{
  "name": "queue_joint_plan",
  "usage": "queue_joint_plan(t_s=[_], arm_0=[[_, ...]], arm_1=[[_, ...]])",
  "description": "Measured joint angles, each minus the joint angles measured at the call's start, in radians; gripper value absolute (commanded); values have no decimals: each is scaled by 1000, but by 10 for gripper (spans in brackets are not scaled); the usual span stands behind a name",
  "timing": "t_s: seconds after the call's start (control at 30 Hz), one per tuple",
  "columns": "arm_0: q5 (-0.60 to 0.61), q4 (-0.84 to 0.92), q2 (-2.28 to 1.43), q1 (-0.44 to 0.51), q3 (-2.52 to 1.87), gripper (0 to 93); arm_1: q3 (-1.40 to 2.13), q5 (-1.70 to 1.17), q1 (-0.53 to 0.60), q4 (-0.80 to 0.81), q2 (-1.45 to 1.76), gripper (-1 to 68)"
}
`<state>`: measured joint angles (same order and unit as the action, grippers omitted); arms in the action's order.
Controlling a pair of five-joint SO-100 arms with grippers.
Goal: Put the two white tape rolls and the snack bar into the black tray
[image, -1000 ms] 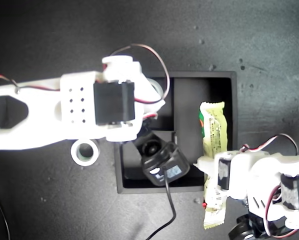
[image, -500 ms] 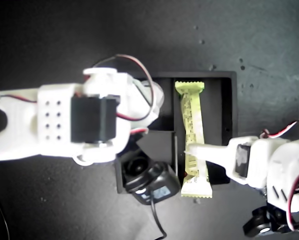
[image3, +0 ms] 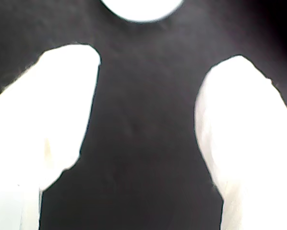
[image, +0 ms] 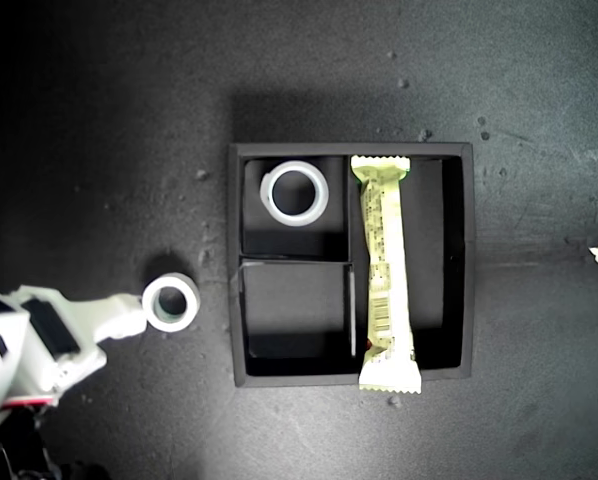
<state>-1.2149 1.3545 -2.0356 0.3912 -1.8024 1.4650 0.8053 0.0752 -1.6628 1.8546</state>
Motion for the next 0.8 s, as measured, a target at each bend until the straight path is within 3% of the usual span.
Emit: queue_joint_plan(t_s=[0.13,0.27,0.8], arm_0=[[-51,-193,-12,29,-184,154],[-60,-281,43,44,-215,155],[-58,-397,207,40,-229,159]], arm_1=[[130,77,14,75,40,-1],[245,150,51,147,66,-2],[643,333,80,387,314,-4]])
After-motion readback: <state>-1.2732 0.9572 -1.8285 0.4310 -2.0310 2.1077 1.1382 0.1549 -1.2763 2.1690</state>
